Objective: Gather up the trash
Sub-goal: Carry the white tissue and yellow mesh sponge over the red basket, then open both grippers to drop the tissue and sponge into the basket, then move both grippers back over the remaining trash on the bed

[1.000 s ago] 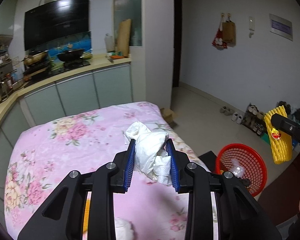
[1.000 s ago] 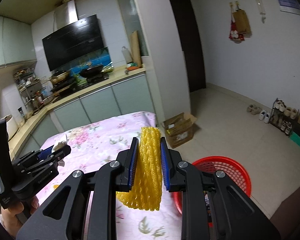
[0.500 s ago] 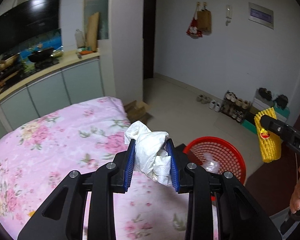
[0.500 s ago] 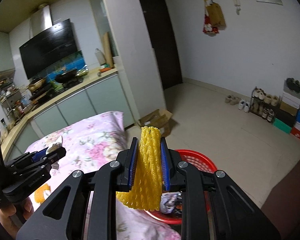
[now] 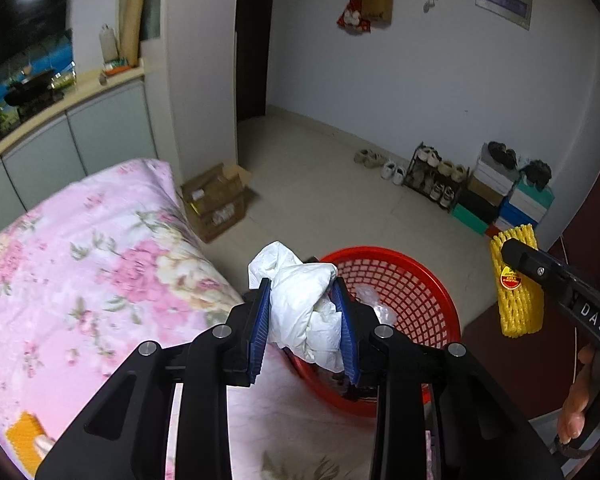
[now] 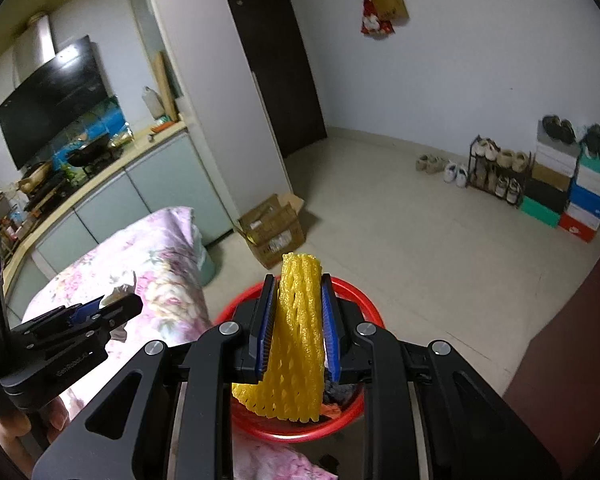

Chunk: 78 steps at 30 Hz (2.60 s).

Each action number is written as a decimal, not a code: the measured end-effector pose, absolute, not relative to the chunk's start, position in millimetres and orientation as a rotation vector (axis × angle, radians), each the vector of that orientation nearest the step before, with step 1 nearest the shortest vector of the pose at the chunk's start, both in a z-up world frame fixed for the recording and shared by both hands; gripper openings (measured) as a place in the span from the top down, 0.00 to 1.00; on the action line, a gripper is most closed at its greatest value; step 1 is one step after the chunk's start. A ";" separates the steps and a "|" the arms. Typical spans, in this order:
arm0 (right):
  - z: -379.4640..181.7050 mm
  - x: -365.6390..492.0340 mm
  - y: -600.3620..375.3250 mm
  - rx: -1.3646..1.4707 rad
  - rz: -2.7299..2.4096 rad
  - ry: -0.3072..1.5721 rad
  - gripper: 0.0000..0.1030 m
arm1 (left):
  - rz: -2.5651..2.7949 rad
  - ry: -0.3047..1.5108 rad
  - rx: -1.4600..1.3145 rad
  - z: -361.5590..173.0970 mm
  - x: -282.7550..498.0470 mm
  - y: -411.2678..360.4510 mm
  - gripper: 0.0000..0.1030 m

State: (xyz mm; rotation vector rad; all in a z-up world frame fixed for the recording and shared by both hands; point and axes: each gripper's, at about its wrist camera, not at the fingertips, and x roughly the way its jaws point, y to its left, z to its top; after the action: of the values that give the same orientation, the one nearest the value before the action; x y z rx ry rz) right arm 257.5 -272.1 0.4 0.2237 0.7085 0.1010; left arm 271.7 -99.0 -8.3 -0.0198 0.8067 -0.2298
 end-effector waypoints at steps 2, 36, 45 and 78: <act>-5.1 262.4 -274.8 0.227 0.095 0.727 0.79 | -0.248 0.829 -0.032 -14.7 278.7 -105.2 0.72; -36.1 274.3 -286.7 0.245 0.062 0.800 0.39 | -0.220 0.893 -0.074 -48.4 292.3 -105.6 0.25; -27.2 244.2 -266.8 0.230 0.116 0.765 0.33 | -0.157 0.825 -0.077 -29.6 259.2 -74.4 0.24; -6.9 176.7 -150.3 0.044 0.295 0.709 0.24 | 0.122 0.698 -0.125 -8.5 135.2 59.6 0.21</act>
State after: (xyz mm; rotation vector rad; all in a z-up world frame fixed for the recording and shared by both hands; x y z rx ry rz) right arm 176.7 -150.3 -6.9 0.0436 0.7086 0.2950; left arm 135.2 59.6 -8.5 -0.1249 0.6982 0.1222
